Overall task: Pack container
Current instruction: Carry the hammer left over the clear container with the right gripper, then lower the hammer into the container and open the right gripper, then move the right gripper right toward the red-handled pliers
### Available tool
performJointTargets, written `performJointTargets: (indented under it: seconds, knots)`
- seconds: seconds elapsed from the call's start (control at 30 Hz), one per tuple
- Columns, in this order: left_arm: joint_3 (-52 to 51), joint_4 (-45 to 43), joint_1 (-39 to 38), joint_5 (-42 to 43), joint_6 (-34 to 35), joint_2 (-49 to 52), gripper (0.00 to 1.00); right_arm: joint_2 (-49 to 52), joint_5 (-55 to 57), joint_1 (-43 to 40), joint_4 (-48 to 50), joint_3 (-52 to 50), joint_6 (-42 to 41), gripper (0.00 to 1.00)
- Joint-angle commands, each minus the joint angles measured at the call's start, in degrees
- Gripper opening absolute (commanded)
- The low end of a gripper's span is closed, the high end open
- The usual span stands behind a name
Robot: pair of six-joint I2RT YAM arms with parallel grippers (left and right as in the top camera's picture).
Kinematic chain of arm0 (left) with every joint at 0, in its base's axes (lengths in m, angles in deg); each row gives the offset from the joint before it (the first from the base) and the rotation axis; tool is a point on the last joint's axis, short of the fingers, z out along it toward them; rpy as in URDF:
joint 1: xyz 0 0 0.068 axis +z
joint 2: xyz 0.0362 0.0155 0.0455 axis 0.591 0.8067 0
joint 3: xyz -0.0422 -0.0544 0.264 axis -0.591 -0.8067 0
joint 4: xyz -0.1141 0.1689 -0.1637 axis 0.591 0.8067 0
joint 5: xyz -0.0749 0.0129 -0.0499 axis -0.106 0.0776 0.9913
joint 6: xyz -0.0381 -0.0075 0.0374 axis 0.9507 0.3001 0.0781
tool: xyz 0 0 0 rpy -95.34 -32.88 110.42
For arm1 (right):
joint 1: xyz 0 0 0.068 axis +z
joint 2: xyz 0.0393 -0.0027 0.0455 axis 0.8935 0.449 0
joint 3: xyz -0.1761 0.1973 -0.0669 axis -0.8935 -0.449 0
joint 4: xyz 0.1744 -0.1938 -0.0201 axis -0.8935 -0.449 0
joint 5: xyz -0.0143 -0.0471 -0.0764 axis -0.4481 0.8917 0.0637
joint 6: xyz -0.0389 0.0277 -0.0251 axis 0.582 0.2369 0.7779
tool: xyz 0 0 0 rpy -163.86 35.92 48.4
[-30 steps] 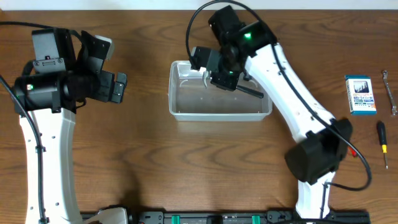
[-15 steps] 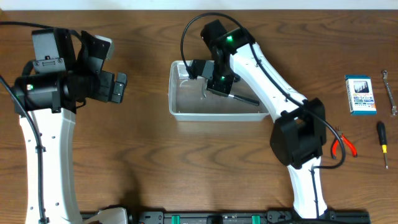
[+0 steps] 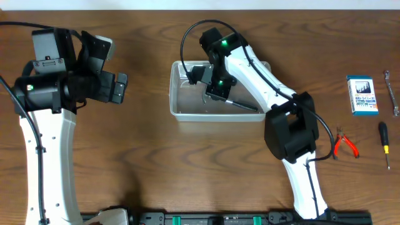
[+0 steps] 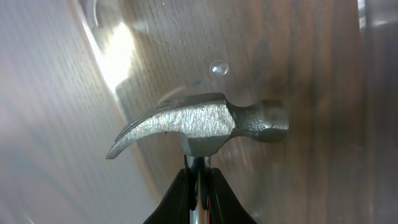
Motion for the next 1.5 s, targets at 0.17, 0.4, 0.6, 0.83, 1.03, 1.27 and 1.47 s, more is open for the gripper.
performJointTargets:
  seconds: [0.17, 0.4, 0.6, 0.83, 1.03, 1.27, 1.47]
  knots:
    - [0.02, -0.11, 0.35, 0.74, 0.11, 0.22, 0.98, 1.44, -1.33, 0.35, 0.37, 0.33, -1.09, 0.15]
    - [0.02, -0.11, 0.35, 0.74, 0.11, 0.22, 0.98, 1.46, -1.33, 0.37, 0.39, 0.31, -1.33, 0.18]
    - [0.02, -0.11, 0.35, 0.74, 0.11, 0.22, 0.98, 1.29, -0.90, 0.37, -0.09, 0.92, -3.26, 0.46]
    - [0.02, -0.11, 0.35, 0.76, 0.11, 0.22, 0.98, 0.87, -0.87, 0.35, -8.81, 14.16, -4.59, 0.99]
    - [0.02, -0.11, 0.35, 0.74, 0.11, 0.22, 0.98, 0.83, 3.13, -0.26, -14.08, 31.93, -11.61, 0.99]
    - [0.02, -0.11, 0.35, 0.74, 0.11, 0.24, 0.98, 0.76, 12.79, -3.34, -22.86, 52.39, -27.96, 0.99]
    - [0.02, -0.11, 0.35, 0.74, 0.11, 0.22, 0.98, -5.84, 13.64, -6.51, -22.86, 54.82, -37.62, 0.99]
